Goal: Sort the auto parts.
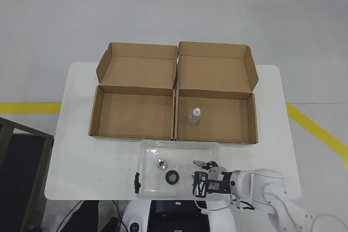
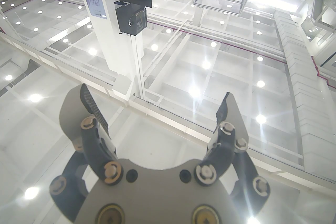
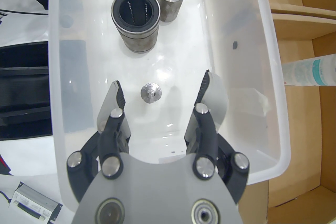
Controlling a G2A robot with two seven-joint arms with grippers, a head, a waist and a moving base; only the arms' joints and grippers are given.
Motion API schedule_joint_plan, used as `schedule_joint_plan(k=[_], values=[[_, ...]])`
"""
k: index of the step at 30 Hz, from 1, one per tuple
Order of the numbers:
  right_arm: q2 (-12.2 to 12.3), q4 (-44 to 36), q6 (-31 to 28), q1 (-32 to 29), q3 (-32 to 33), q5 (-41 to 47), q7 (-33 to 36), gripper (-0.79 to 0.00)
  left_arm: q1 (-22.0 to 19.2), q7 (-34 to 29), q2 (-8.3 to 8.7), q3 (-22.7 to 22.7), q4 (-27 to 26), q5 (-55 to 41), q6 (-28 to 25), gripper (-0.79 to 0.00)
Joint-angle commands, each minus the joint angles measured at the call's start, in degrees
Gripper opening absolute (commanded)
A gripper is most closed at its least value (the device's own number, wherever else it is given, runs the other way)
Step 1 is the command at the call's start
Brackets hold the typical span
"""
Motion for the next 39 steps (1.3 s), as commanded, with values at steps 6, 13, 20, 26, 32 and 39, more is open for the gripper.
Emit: schedule_joint_plan(k=[6,13,20,26,32,39], values=[[0.0,1.0,0.0,1.6,-1.4,2.2,4.9,-0.391,0.0,0.0,0.00,0.0,0.0,0.0,0.0,0.000],[-0.1,2.6,0.3,3.8,-3.3,4.2,7.9,-0.363,0.0,0.0,0.00,0.0,0.0,0.0,0.0,0.000],[-0.1,3.1,1.0,4.9,-4.4,5.0,8.5,-0.397,0.0,0.0,0.00,0.0,0.0,0.0,0.0,0.000],[0.0,3.7,1.2,5.3,-5.4,5.3,8.9,-0.400,0.0,0.0,0.00,0.0,0.0,0.0,0.0,0.000],[0.1,4.5,1.3,5.6,-6.0,5.3,8.5,-0.446,0.0,0.0,0.00,0.0,0.0,0.0,0.0,0.000],[0.2,5.3,1.5,6.2,-6.4,5.4,8.4,-0.619,0.0,0.0,0.00,0.0,0.0,0.0,0.0,0.000]])
